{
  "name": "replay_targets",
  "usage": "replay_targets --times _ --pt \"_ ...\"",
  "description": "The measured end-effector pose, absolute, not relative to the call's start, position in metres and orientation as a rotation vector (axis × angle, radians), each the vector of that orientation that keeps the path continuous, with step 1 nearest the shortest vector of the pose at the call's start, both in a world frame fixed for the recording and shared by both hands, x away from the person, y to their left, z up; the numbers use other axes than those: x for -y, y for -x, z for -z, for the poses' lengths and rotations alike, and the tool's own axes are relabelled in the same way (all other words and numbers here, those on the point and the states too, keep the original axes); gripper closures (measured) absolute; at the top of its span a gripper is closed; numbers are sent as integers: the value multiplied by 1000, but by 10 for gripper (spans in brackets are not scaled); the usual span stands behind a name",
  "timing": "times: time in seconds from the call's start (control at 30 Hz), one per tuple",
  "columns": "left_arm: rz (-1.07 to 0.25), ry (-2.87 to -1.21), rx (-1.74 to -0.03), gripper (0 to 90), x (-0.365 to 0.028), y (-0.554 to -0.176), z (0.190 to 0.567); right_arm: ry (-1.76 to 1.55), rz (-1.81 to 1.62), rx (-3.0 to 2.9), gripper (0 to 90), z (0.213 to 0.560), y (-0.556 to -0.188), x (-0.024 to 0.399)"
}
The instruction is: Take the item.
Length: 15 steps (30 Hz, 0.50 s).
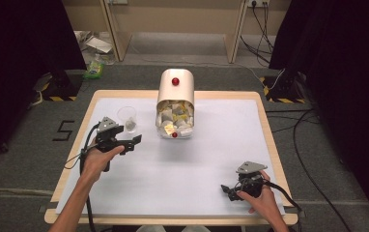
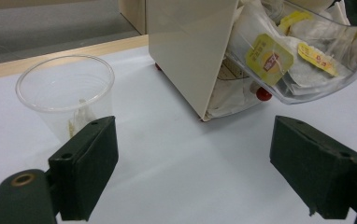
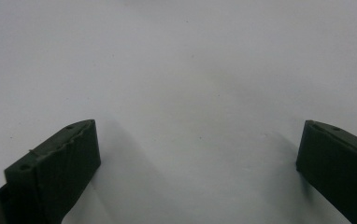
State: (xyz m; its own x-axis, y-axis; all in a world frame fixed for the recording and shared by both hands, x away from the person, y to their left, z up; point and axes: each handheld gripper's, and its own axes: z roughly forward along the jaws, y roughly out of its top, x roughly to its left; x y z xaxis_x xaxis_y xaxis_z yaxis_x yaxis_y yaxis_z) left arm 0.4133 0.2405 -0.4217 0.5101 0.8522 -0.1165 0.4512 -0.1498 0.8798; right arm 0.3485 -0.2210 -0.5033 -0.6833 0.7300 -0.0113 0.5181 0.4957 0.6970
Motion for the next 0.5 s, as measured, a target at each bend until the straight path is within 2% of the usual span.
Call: replay_targets --times 0.5 --pt "-534 -1814 -1062 150 -236 -390 443 -1052 -982 -2438 2 503 -348 221"
